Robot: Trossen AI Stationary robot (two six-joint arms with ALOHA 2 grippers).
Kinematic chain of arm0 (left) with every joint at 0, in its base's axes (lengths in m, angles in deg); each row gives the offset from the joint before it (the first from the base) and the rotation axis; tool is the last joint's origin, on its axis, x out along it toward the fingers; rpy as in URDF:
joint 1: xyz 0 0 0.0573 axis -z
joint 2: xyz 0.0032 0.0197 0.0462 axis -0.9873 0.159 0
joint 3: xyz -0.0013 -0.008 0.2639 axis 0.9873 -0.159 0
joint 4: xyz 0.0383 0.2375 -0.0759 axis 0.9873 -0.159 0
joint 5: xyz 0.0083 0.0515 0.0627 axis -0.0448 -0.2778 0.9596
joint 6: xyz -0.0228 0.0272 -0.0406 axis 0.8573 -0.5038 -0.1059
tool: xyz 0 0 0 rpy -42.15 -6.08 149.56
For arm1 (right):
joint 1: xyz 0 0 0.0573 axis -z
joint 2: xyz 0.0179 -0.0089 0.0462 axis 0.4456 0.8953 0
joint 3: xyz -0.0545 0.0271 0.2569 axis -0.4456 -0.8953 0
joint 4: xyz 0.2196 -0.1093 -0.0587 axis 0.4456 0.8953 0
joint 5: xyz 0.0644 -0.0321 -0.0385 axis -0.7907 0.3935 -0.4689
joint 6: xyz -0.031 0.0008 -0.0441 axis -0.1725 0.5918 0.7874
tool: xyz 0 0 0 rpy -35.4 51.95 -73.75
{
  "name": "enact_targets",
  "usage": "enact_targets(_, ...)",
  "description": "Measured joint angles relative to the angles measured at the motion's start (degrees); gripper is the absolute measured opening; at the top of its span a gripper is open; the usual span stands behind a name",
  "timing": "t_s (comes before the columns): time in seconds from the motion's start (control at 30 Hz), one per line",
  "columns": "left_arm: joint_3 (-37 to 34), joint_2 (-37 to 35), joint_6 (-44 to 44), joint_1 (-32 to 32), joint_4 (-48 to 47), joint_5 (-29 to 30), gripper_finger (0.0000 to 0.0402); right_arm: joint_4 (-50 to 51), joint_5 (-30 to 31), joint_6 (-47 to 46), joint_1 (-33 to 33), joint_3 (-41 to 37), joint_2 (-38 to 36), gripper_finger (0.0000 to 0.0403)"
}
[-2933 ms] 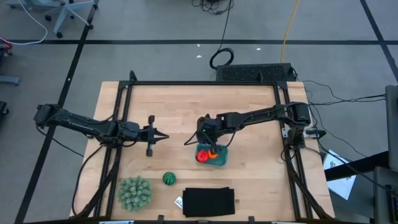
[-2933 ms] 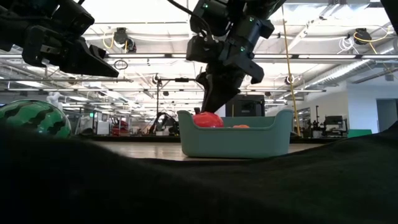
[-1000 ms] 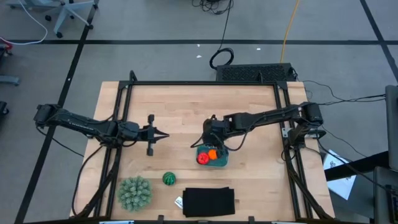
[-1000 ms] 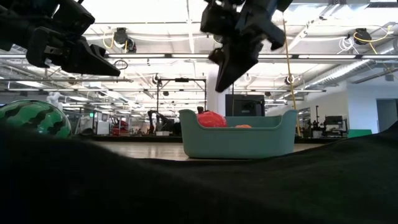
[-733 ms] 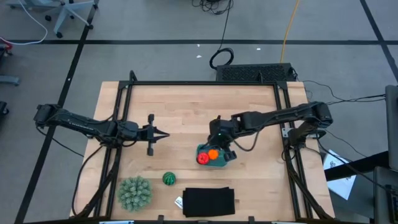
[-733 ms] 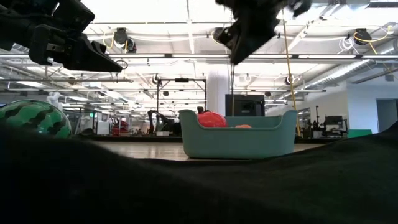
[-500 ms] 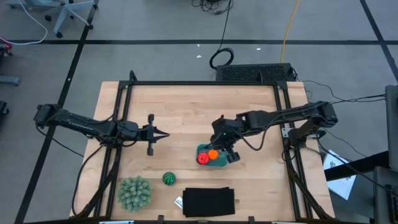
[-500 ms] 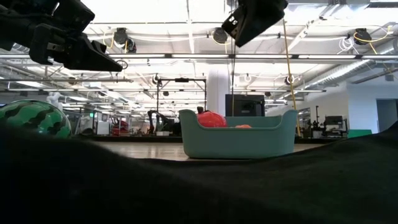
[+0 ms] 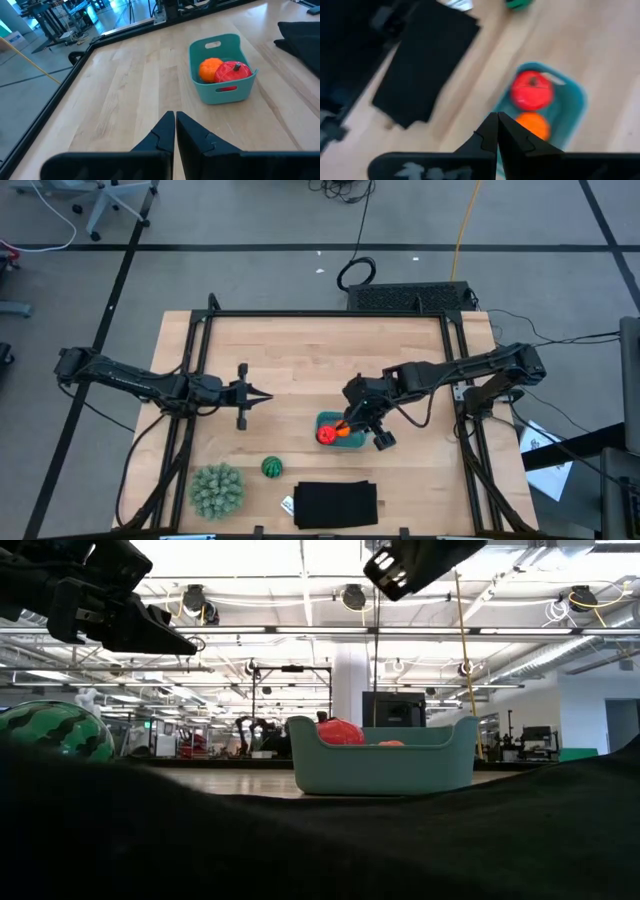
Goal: Pick and placing Produce into tupperware
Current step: Put the watermelon into the basket
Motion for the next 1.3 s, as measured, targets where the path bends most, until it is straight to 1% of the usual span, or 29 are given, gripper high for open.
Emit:
enact_targets(0.1,0.0,0.0,0.04,0.0,-0.01,0.0,0.0021,1.71,-0.53,-0.89,-1.41,0.0,-0.75,0.0)
enact_targets(0.23,0.01,0.0,0.09,0.0,-0.02,0.0,0.0021,1.53,-0.06,-3.55,-2.81,-0.21,-2.14,0.0)
enact_targets(0.4,0.0,0.01,0.26,0.0,-0.02,-0.02,0.0021,-4.72,0.02,-6.42,-4.0,-3.07,-7.23,0.0)
enact_targets(0.47,0.02,0.02,0.48,0.0,-0.04,0.0,0.0021,-9.03,0.61,-7.21,-4.04,-4.99,-10.44,0.0)
enact_targets(0.53,0.0,0.0,0.48,0.0,-0.02,0.0,0.0021,-12.9,3.27,-8.16,-3.97,-7.67,-14.3,0.0)
enact_targets(0.67,0.0,0.0,0.5,0.0,-0.03,0.0,0.0021,-21.31,3.78,-9.27,-1.84,-15.42,-22.19,0.0)
enact_targets(0.73,0.01,0.0,0.52,0.0,-0.02,0.01,0.0021,-24.99,7.08,-10.8,-0.68,-19.48,-25.94,0.0)
enact_targets(0.87,0.01,0.02,0.66,0.0,0.0,0.02,0.0021,-28.37,15.72,-12.75,0.91,-26.13,-33.72,0.0)
enact_targets(0.9,0.02,0.0,0.7,0.0,0.0,0.02,0.0021,-29.4,16.72,-13.38,1.04,-27.76,-35.6,0.0)
enact_targets(1.03,0.0,0.01,0.68,0.0,0.0,0.04,0.0021,-34.68,17.18,-13.82,1.28,-34.24,-43.65,0.0)
enact_targets(1.2,0.0,0.02,0.68,0.0,0.0,0.05,0.0021,-36.03,18.68,-14.04,1.41,-40.34,-51.01,0.0)
enact_targets(1.3,0.01,0.01,1.6,0.0,0.0,0.07,0.0021,-41.05,22.59,-13.48,1.36,-43.86,-53.85,0.0)
